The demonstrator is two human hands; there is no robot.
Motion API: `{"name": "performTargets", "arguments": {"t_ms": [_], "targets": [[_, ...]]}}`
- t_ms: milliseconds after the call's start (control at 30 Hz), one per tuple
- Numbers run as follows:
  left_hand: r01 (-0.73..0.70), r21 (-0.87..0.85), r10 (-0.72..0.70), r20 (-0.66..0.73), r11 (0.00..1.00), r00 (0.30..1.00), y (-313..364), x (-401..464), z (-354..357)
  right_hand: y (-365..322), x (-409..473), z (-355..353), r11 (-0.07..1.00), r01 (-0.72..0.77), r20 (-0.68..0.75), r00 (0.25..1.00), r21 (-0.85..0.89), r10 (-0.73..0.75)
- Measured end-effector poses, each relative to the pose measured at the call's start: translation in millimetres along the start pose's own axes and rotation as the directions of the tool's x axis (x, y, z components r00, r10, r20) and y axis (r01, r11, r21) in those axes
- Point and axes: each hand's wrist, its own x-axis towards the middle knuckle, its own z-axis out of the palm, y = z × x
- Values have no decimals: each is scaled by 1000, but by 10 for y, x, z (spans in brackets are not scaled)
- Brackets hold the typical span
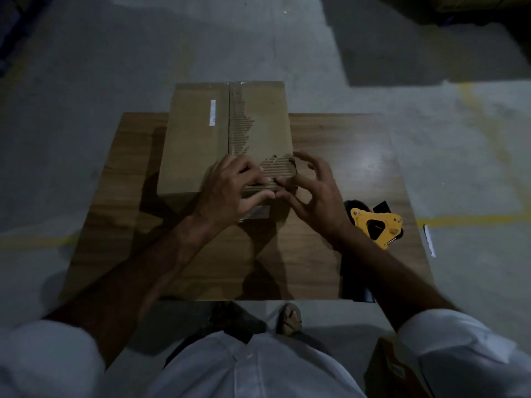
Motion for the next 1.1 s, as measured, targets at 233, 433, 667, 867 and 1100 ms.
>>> {"name": "performTargets", "arguments": {"t_ms": [233,433,667,867,1100], "targets": [[81,7,-81,74,997,994,76,-48,-39,-150,-44,21,994,-91,42,995,-56,93],[26,-173,0,150,985,989,-132,7,-265,-237,223,-21,993,-3,117,993,-122,17],[30,-91,-9,228,995,974,-144,18,-269,-294,10,200,990,-72,34,996,-122,76],[59,-70,-48,152,996,987,-317,-91,-354,-416,213,106,976,5,84,996,-217,14],[108,-110,-97,105,988,990,-238,-143,-309,-413,116,370,969,-25,3,1000,-244,26]]}}
